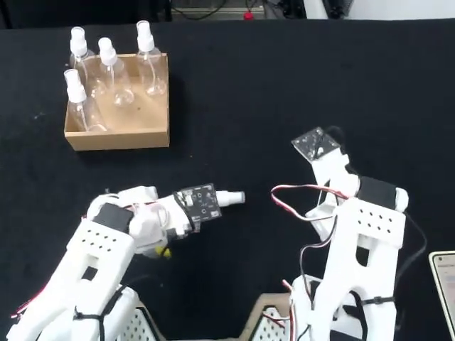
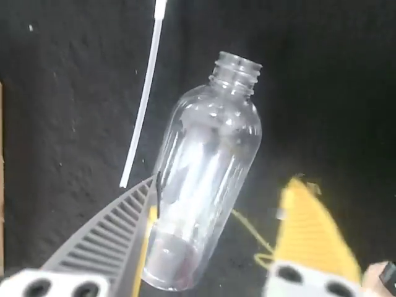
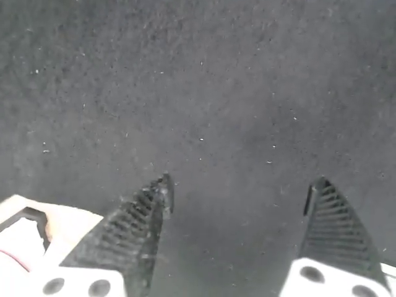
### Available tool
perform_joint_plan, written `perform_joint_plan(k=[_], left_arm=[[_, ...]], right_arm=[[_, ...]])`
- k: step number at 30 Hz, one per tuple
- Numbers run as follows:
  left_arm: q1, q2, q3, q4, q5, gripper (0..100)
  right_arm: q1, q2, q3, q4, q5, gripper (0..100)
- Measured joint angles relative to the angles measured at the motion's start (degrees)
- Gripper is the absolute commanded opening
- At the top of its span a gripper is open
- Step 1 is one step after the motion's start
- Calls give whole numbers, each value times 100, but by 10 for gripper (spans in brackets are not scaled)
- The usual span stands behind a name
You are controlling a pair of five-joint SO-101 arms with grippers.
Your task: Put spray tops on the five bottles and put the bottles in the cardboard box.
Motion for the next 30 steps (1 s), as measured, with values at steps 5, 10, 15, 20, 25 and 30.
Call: perform_joint_plan(k=[5,10,15,20,25,30], left_arm=[[-114,62,9,44,9,208],[-105,62,9,35,9,303],[35,70,9,44,18,340],[273,70,-35,79,18,339],[325,79,-44,-545,26,339],[422,79,299,-1046,18,339]], right_arm=[[0,0,0,0,0,332],[0,0,0,0,0,332],[0,0,0,18,0,332],[0,0,0,18,0,332],[0,0,0,18,0,332],[0,0,0,18,0,332]])
